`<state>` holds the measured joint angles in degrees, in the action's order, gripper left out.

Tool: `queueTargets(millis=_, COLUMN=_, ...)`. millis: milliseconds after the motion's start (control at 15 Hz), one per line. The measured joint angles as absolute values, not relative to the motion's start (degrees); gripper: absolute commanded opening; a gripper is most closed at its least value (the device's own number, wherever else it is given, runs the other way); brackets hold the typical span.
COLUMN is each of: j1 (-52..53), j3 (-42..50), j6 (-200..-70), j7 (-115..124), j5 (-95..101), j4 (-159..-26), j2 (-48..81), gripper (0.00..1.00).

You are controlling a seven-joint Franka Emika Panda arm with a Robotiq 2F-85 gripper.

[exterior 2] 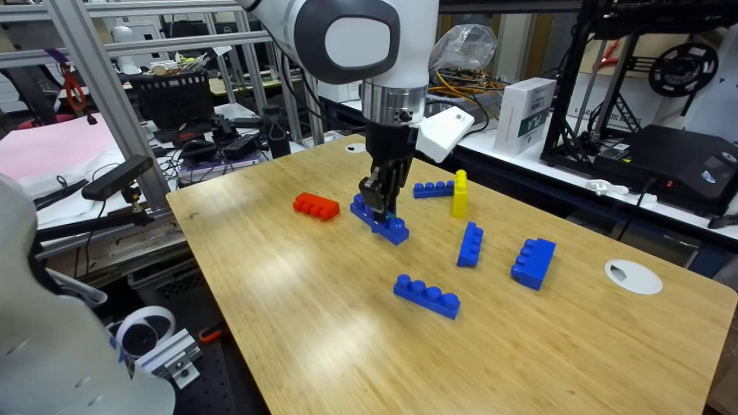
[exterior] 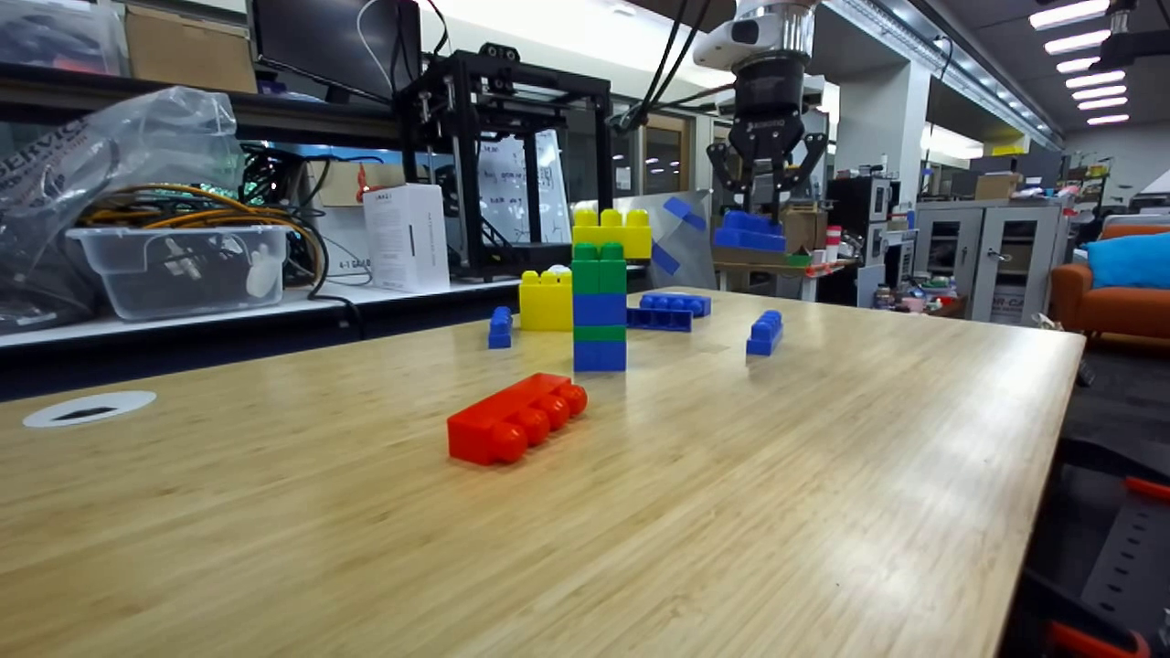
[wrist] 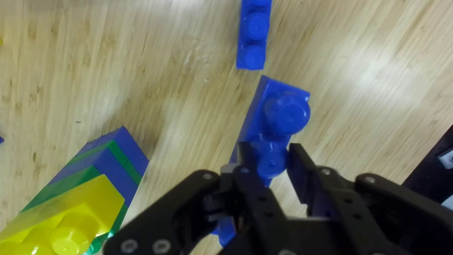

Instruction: Move the stack of blocks to the right and stack two blue blocks on it

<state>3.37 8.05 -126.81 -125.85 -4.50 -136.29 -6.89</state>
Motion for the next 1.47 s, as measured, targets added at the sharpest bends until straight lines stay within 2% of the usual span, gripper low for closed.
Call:
queueTargets(millis=933, j1=3.4, j3=8.0, j6=-126.2, j7=-125.8, j5=-4.5, j4=-136.1, j2=-6.9, gripper=0.3)
queueTargets(millis=1000, j1=3.4, j3=8.0, j6=-126.2, j7=-125.8, j5=-4.5, j4=-136.1, j2=-6.9, gripper=0.07)
queueTargets(millis=1467, j1=2.6, j3=7.9, j6=-126.2, j7=-128.5, j5=-4.2, j4=-136.1, j2=-6.9, gripper=0.07)
